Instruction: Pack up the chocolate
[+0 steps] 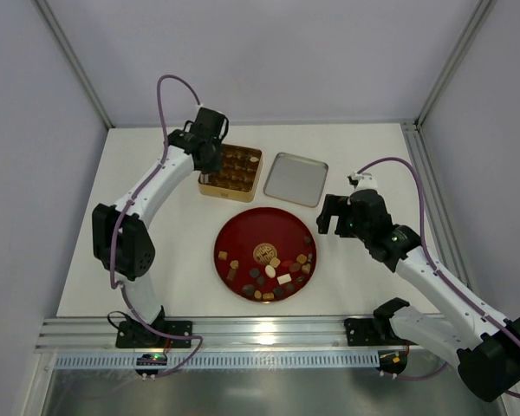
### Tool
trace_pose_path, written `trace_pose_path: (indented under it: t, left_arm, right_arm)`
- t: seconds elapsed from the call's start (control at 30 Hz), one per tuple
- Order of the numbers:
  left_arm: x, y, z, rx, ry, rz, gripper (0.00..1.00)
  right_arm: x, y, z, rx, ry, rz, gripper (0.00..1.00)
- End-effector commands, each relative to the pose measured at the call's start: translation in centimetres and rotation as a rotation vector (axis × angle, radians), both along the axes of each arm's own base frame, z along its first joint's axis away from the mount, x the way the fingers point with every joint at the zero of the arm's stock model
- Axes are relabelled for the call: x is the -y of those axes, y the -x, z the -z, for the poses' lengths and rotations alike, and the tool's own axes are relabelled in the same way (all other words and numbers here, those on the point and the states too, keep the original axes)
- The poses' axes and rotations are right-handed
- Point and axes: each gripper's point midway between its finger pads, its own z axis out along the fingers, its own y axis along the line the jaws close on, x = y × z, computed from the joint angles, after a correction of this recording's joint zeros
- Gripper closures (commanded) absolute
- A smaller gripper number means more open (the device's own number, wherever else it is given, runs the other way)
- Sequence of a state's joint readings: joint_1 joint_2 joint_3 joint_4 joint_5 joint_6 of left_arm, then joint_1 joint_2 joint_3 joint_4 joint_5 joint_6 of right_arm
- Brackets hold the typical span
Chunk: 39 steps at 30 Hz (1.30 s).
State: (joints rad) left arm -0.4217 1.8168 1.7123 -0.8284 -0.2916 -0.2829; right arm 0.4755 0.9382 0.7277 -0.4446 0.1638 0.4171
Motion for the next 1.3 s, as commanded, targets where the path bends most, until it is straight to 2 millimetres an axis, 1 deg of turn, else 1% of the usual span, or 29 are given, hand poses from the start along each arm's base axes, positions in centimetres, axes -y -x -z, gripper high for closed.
trace_pose_path:
  t: [0.0, 0.27, 0.53, 0.67, 0.97, 1.27]
  left_arm:
    - [0.0, -1.4, -2.2, 0.063, 0.012, 0.011, 0.73]
    - [-0.4, -1.0, -1.5, 0.039, -0.002, 0.015, 0.72]
    - [-0.6, -0.4, -1.3, 0.021, -0.010, 0.018, 0.71]
    - [-0.7, -0.4, -1.4, 0.022, -0.015, 0.018, 0.71]
    - [-0.9, -0.3, -0.9, 0.007, -0.029, 0.019, 0.70]
    - [-1.1, -0.1, -0.7, 0.003, -0.037, 0.016, 0.69]
  right_arm:
    - [-0.3, -0.5, -1.4, 0.039, -0.019, -0.009, 0.00]
    - [-0.4, -0.5, -1.4, 0.038, -0.026, -0.010, 0.00]
    - [-0.5, -0.5, -1.2, 0.032, -0.032, -0.011, 0.00]
    - [-0.6, -0.5, -1.2, 0.032, -0.034, -0.011, 0.00]
    - [-0.7, -0.5, -1.0, 0.029, -0.038, -0.012, 0.00]
    - [-0.7, -0.5, -1.0, 0.030, -0.038, -0.011, 0.00]
